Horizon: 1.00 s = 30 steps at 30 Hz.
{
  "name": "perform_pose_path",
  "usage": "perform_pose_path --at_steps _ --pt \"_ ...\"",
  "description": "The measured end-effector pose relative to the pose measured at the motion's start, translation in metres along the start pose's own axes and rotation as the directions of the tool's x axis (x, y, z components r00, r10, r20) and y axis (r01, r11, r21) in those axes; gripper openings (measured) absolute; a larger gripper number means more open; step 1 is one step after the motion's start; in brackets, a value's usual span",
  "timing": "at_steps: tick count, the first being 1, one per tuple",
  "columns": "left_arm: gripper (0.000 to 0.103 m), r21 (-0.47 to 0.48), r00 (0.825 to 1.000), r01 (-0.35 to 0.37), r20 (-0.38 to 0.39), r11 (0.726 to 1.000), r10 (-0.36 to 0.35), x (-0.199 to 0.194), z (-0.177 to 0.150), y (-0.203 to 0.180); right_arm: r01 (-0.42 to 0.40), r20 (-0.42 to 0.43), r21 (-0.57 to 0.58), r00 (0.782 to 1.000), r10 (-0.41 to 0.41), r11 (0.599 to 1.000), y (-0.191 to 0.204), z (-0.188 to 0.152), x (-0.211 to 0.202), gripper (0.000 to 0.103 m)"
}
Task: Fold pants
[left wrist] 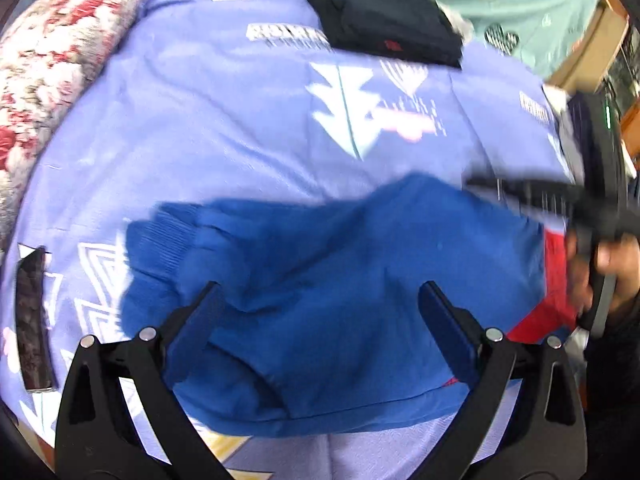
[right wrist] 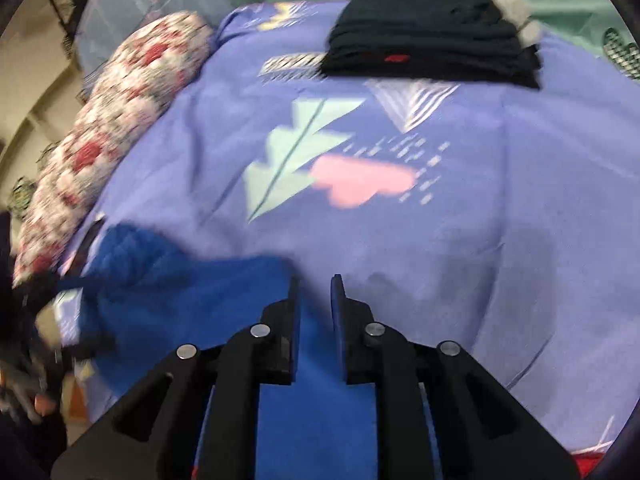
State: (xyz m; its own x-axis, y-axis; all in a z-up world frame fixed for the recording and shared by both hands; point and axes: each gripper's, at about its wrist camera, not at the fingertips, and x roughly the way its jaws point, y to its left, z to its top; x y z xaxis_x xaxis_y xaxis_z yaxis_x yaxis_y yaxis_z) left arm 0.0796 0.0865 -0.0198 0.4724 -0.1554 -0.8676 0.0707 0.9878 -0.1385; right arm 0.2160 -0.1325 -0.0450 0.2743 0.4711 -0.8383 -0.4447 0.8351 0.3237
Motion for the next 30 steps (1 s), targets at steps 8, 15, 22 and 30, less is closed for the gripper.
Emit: perform_pose_path --at_steps 8,15,22,30 --pt "0.098 -0.218 0.991 -0.135 -0.031 0.967 0.131 0.000 0.004 0.069 0.251 0.074 0.146 0.962 -0.263 0.957 -0.033 -0.035 -0.034 0.015" --pt "0.099 -0.223 0.993 -0.122 -0.035 0.967 0.117 0.020 0.026 0.075 0.150 0.085 0.176 0.982 -0.167 0.973 -0.041 -0.094 -0.070 0.041" --pt "0.101 -0.272 0.957 -0.279 -0.155 0.921 0.244 0.064 0.019 0.099 0.255 0.033 0.413 0.955 -0.294 0.874 -0.121 -0.130 -0.103 0.031" --pt "0.101 -0.251 0.949 -0.308 -0.143 0.918 0.280 0.050 0.026 0.100 0.130 0.104 0.447 0.975 -0.196 0.885 -0.124 -0.159 -0.132 0.033"
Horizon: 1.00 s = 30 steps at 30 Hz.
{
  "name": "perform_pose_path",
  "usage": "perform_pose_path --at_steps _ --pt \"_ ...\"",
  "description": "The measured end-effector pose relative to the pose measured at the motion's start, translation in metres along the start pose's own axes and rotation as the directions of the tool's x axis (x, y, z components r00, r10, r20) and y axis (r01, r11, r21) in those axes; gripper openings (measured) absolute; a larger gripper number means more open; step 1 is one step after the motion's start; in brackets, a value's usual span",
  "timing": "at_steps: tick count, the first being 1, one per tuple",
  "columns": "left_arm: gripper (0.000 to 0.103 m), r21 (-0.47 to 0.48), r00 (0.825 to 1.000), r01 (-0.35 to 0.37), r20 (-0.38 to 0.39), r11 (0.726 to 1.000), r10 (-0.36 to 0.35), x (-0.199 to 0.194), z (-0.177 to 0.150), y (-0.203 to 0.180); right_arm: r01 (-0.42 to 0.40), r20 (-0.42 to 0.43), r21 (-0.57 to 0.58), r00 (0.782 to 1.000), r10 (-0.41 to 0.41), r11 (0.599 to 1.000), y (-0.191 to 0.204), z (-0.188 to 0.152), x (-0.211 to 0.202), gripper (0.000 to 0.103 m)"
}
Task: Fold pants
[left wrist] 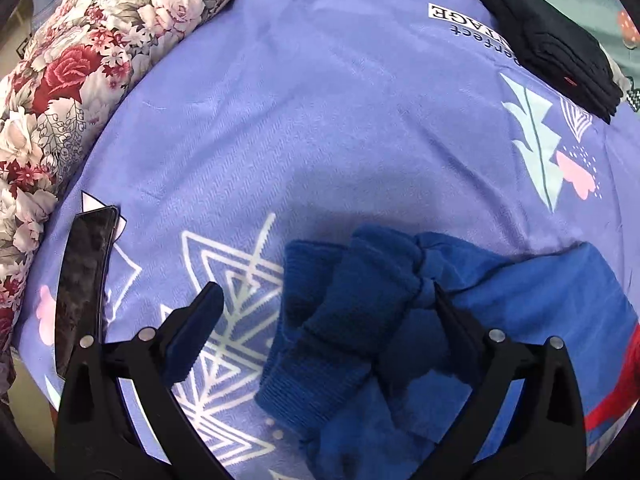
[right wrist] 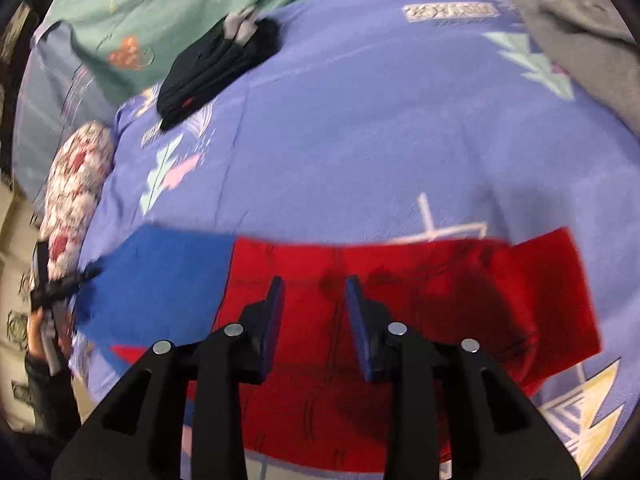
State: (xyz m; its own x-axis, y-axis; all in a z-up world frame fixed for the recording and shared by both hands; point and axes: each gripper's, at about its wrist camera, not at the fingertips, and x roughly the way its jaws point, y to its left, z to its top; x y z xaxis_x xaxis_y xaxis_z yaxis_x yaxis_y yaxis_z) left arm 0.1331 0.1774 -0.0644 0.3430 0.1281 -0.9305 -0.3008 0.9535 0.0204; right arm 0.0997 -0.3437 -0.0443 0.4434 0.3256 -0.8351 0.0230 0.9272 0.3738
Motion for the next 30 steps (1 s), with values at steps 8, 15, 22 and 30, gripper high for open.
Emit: perform_pose_path --at_steps 8,15,22,30 --pt "0.101 -0.043 0.999 0.047 0.017 0.998 -0.047 -0.004 0.003 0.012 0.036 0.064 0.223 0.997 -0.051 0.974 -0.069 -0.011 -0.030 0.008" --pt "0.099 0.001 0.990 0.102 0.094 0.995 -0.102 -0.066 -0.018 0.017 0.024 0.150 0.118 0.988 -0.042 0.993 -0.022 -0.012 -0.054 0.052" --pt "0.099 0.050 0.993 0.069 0.087 0.996 -0.074 -0.074 -0.051 0.010 0.132 0.161 0.076 0.977 -0.143 0.988 -0.014 -0.015 -0.050 0.074" --pt "0.101 0.078 0.999 -0.052 0.004 0.996 0.052 -0.031 -0.075 0.020 0.053 0.112 0.085 0.992 -0.062 0.995 -0.023 -0.027 -0.051 0.077"
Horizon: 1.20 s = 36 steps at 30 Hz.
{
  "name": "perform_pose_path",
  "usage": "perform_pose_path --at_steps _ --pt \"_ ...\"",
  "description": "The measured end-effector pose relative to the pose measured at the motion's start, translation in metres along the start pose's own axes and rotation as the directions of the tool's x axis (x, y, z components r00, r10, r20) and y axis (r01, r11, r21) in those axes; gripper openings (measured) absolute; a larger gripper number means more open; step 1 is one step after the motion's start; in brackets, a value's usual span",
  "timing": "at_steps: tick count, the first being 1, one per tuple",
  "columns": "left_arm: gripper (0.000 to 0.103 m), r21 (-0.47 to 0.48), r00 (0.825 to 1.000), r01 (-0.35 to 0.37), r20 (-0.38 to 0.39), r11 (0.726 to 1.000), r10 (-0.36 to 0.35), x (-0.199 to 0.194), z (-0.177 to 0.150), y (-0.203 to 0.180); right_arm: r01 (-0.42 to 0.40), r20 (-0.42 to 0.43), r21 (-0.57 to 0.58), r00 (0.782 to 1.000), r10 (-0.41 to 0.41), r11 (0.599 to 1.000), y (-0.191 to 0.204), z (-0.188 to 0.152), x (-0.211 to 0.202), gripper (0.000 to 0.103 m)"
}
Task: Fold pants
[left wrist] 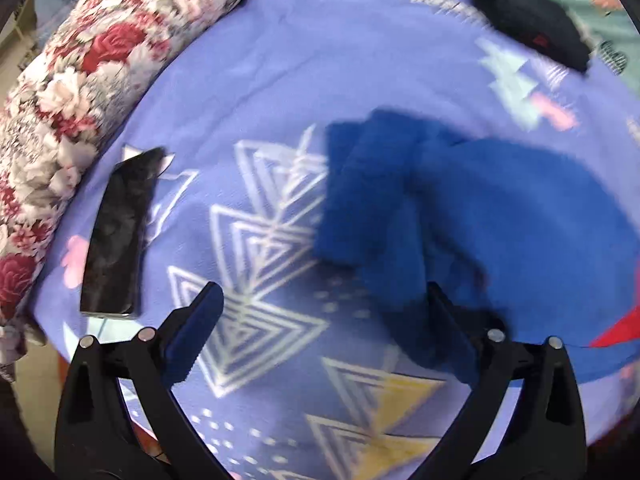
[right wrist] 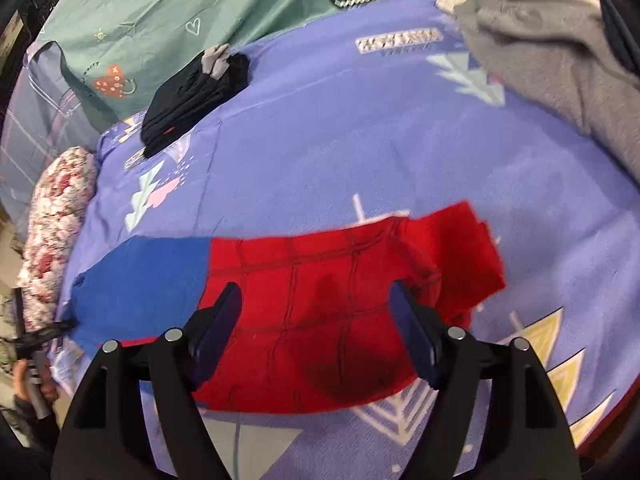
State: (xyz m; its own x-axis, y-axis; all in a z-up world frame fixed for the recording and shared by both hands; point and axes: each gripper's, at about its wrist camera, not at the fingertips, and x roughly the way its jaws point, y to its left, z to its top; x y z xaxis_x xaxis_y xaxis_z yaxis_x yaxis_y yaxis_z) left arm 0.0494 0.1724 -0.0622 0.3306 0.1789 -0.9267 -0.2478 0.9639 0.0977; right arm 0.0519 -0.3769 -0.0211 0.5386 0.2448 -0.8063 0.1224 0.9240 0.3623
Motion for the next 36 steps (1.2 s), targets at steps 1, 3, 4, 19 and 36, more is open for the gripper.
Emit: perform_pose_path --at_steps 1,3,4,19,36 --pt "0.101 -0.037 0.999 0.035 -0.040 0.999 -0.037 0.009 -0.002 0.007 -0.015 -0.019 0.022 1.000 0.016 1.000 -0.005 -0.002 0.001 0.077" --pt "0.101 -0.100 0.996 0.075 -0.046 0.992 -0.080 0.007 -0.002 0.016 -0.008 -0.026 0.067 1.000 0.010 0.998 -0.016 -0.006 -0.003 0.077" --pt "0.101 -0.101 0.996 0.084 -0.033 0.991 -0.087 0.000 0.001 0.016 -0.020 -0.019 0.083 1.000 0.022 0.996 -0.020 -0.008 -0.010 0.077" --pt "0.100 0.106 0.968 0.238 0.056 0.965 -0.245 -0.038 0.013 -0.063 0.089 0.017 0.171 0.995 -0.094 0.981 -0.060 -0.025 -0.041 0.079" --pt "0.100 0.144 0.977 0.202 0.034 0.969 -0.208 -0.039 0.014 -0.076 0.054 -0.049 0.117 0.998 -0.049 0.992 -0.037 -0.016 0.008 0.081"
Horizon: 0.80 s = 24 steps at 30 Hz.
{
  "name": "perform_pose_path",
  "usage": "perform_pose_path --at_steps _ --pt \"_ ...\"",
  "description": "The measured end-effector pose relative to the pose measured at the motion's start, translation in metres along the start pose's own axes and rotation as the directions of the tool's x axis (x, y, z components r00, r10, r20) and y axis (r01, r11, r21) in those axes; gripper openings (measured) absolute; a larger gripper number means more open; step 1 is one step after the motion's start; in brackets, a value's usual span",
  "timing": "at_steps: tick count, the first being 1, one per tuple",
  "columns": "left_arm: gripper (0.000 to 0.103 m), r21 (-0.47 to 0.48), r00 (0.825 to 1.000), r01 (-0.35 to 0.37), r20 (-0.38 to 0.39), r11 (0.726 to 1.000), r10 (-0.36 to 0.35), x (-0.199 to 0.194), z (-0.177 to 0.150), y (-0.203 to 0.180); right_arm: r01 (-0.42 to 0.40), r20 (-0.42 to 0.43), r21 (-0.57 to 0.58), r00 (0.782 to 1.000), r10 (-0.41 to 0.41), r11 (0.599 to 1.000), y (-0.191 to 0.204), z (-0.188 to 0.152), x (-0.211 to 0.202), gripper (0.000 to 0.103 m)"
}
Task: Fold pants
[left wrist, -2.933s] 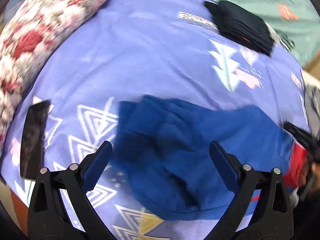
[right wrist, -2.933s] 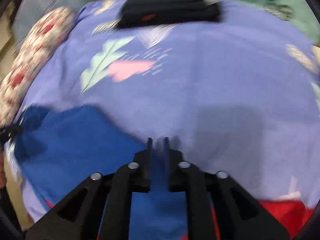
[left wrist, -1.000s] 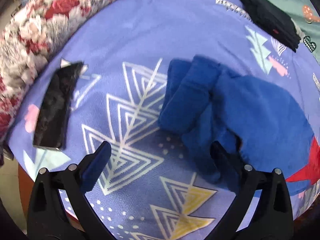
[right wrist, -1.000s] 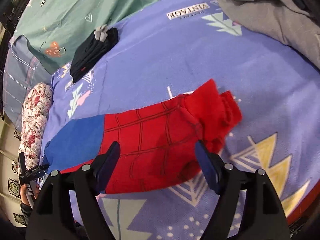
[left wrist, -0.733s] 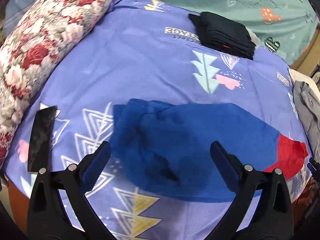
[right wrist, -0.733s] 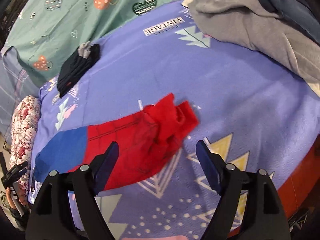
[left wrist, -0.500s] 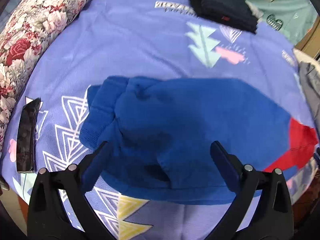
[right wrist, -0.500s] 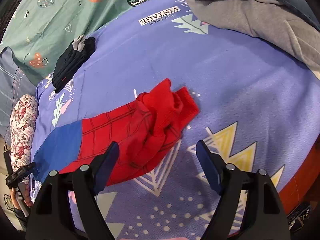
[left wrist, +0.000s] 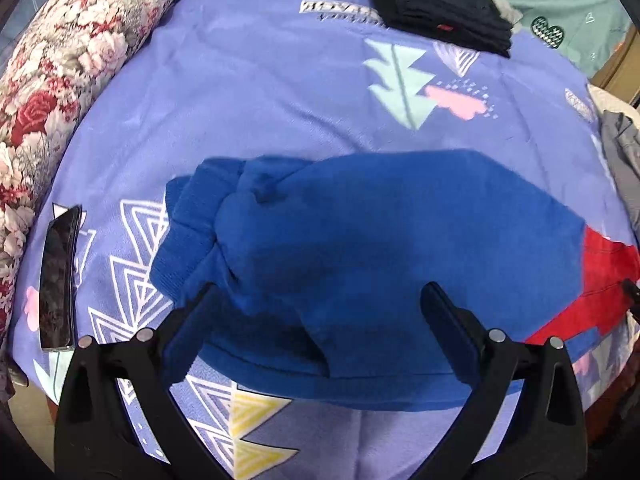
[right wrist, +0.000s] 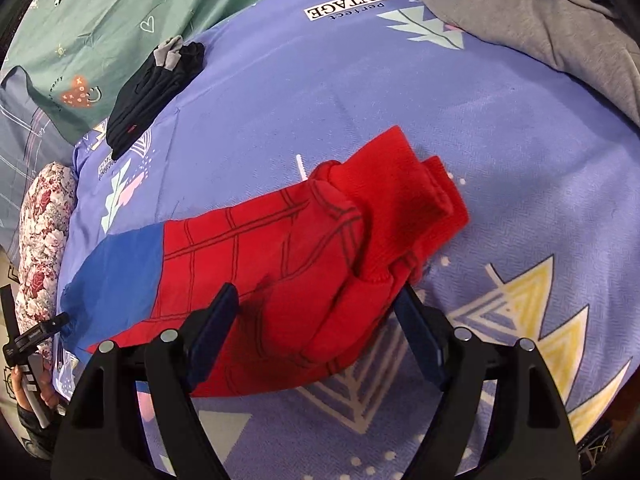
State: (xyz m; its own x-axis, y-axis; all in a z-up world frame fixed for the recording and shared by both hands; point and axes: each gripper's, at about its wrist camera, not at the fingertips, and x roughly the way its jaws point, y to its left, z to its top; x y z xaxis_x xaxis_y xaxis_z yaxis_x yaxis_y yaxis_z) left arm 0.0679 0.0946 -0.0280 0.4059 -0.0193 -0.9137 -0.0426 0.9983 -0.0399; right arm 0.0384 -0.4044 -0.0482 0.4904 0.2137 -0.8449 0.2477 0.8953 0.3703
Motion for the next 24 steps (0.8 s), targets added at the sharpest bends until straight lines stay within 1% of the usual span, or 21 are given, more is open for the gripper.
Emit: perform_pose_path --at_steps 2,4,6,7,8,10,12,13,15,17,18,20,21,23,24 --pt "0.100 -0.008 1.000 0.020 0.014 1.000 -0.020 -0.005 0.003 -0.003 -0.019 0.006 0.017 1.000 0.019 1.000 -0.001 0.000 0.001 0.077" --pt "0.100 -0.012 0.999 0.039 0.029 0.999 -0.039 -0.009 0.004 -0.007 -0.012 0.016 0.025 1.000 0.011 1.000 -0.003 0.001 0.001 0.053" --pt "0.100 -0.010 0.999 0.032 0.033 0.999 -0.031 -0.006 0.006 -0.007 0.005 0.021 0.034 1.000 -0.005 0.999 -0.005 0.002 0.001 0.044" --pt "0.100 -0.013 1.000 0.015 0.026 1.000 -0.015 -0.001 0.007 -0.006 0.006 0.023 0.036 1.000 -0.006 0.999 -0.006 0.002 0.001 0.035" --pt "0.100 -0.022 1.000 -0.002 0.017 1.000 0.002 0.004 0.007 -0.004 0.007 0.027 0.031 1.000 -0.008 0.999 -0.007 0.002 -0.001 0.030" --pt "0.100 -0.058 0.999 -0.035 -0.010 0.998 0.035 0.014 0.007 0.004 -0.014 0.031 0.033 0.999 0.013 0.999 -0.009 0.003 -0.005 0.019" --pt "0.100 -0.104 0.999 -0.032 -0.029 0.994 0.029 0.018 0.005 0.014 -0.036 0.041 0.034 0.999 0.035 0.999 -0.008 0.004 -0.010 0.017" --pt "0.100 -0.122 1.000 -0.002 -0.025 0.993 -0.001 0.017 0.004 0.019 -0.038 0.051 0.031 0.998 0.037 0.999 -0.005 0.004 -0.013 0.017" --pt "0.100 -0.120 1.000 0.017 -0.014 0.993 -0.019 0.016 0.002 0.023 -0.033 0.066 0.011 0.997 0.032 0.999 0.003 0.005 -0.018 0.017" --pt "0.100 -0.113 0.999 0.033 -0.015 0.993 -0.035 0.017 0.001 0.025 -0.011 0.059 0.002 0.998 0.011 1.000 0.006 0.006 -0.015 0.017" --pt "0.100 -0.116 0.999 0.038 -0.019 0.993 -0.041 0.018 0.000 0.025 0.009 0.038 0.020 0.999 -0.009 1.000 0.003 0.007 -0.010 0.019" --pt "0.100 -0.113 0.999 0.049 -0.018 0.992 -0.051 0.018 -0.001 0.025 0.021 0.005 0.069 1.000 -0.021 0.997 -0.005 0.008 -0.001 0.025" --pt "0.100 -0.107 0.998 0.051 -0.016 0.993 -0.053 0.017 -0.002 0.025 0.023 -0.002 0.094 1.000 -0.022 0.995 -0.010 0.008 0.002 0.028" --pt "0.100 -0.098 0.998 0.053 -0.016 0.994 -0.055 0.018 -0.002 0.024 0.016 -0.001 0.104 1.000 -0.016 0.994 -0.012 0.006 0.001 0.033" --pt "0.100 -0.097 0.998 0.056 -0.018 0.994 -0.058 0.018 -0.003 0.024 0.024 -0.001 0.099 1.000 -0.024 0.995 -0.011 0.006 -0.001 0.040"
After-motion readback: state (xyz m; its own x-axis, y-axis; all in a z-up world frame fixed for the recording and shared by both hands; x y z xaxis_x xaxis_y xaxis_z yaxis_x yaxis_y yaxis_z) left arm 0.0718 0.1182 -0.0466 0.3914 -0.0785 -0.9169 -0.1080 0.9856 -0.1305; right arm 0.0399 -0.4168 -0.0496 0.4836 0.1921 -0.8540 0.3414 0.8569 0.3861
